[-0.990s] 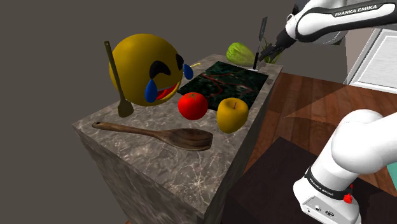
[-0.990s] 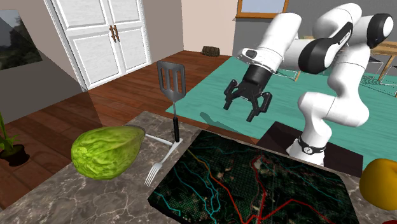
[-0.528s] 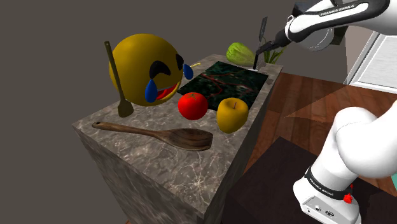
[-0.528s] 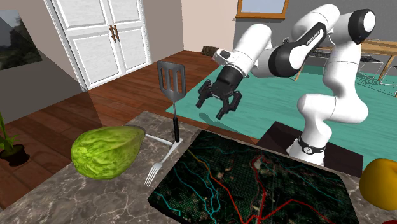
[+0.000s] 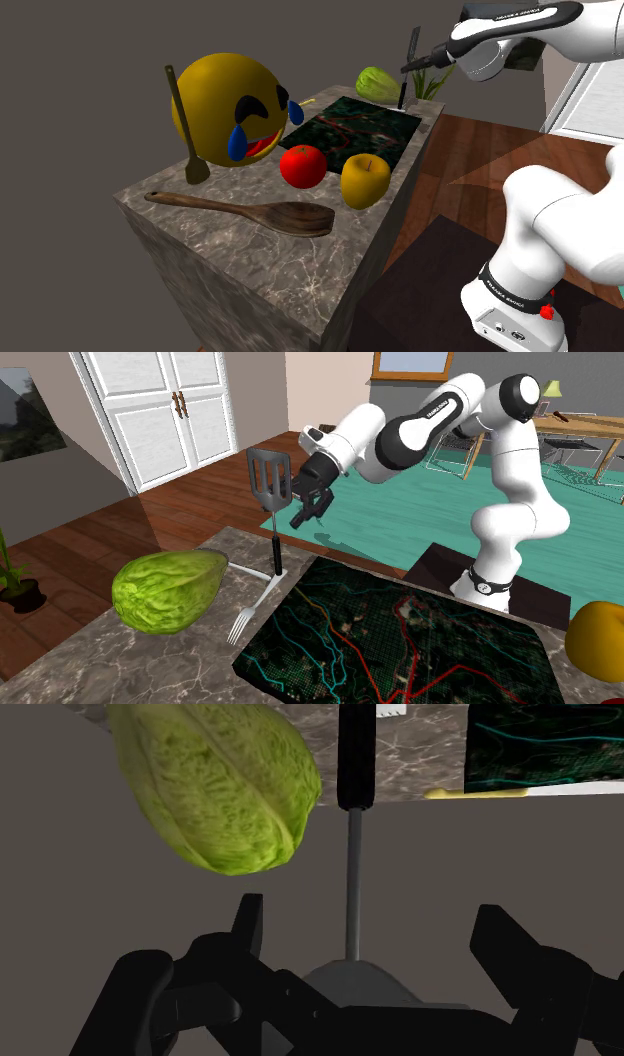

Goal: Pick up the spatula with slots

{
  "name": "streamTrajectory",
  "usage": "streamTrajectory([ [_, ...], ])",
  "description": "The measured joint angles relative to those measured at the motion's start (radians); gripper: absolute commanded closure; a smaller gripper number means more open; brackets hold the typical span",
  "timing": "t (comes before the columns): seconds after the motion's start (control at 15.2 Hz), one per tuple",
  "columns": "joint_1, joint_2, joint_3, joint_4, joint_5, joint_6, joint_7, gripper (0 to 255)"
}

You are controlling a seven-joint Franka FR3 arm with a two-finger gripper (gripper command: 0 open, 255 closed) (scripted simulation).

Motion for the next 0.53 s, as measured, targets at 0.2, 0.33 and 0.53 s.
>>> streamTrajectory([
  [0.2,0.064,-0.026,-0.062,-0.001,-0.001,0.043,-0.031,0],
  [0.33,0.087,-0.038,-0.089,-0.006,-0.003,0.061,-0.045,0],
  [0.53,0.11,-0.055,-0.117,-0.028,-0.008,0.093,-0.063,0],
])
